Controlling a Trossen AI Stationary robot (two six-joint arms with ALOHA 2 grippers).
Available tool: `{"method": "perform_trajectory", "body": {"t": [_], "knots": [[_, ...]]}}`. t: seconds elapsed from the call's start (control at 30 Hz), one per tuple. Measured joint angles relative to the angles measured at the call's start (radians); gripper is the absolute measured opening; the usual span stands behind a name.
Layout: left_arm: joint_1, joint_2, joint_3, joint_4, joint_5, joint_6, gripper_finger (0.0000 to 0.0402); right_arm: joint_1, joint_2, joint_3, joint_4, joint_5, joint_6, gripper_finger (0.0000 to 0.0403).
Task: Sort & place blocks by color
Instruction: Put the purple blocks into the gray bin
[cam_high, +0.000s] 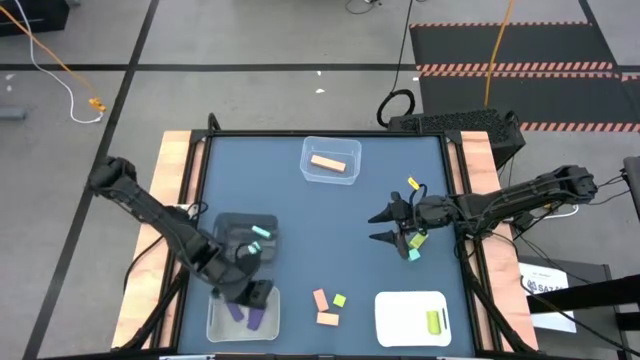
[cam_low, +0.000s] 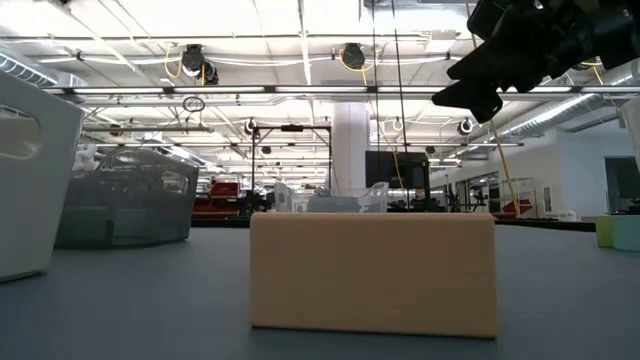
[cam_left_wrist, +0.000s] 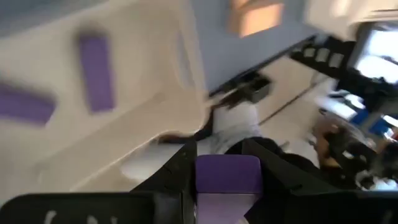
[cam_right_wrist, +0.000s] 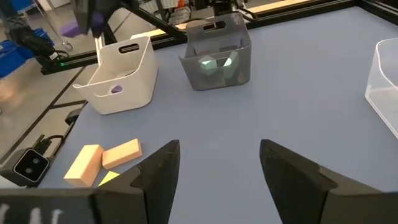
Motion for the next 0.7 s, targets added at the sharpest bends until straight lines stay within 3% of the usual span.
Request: {"method": "perform_trajectory", "body": {"t": [0.17, 0.37, 0.53, 0.7], "knots": [[-0.073, 0.062, 0.0, -0.026, 0.006, -0.126, 0.0106, 0.0, 0.0, 0.0, 0.008, 0.0, 0.0, 0.0212], [-0.088, 0.154, -0.001, -0.143, 0.024, -0.11, 0.0126, -0.001, 0.0, 0.0, 0.024, -0.024, 0.003, 0.0212], [-0.079, 0.181, -0.001, -0.134, 0.034, -0.066, 0.0165, 0.0, -0.003, 0.0, 0.023, -0.03, 0.06, 0.0212], [-0.069, 0.166, -0.001, -0.111, 0.034, -0.06, 0.0172, 0.002, -0.043, -0.001, 0.008, -0.05, -0.027, 0.0212]]}}
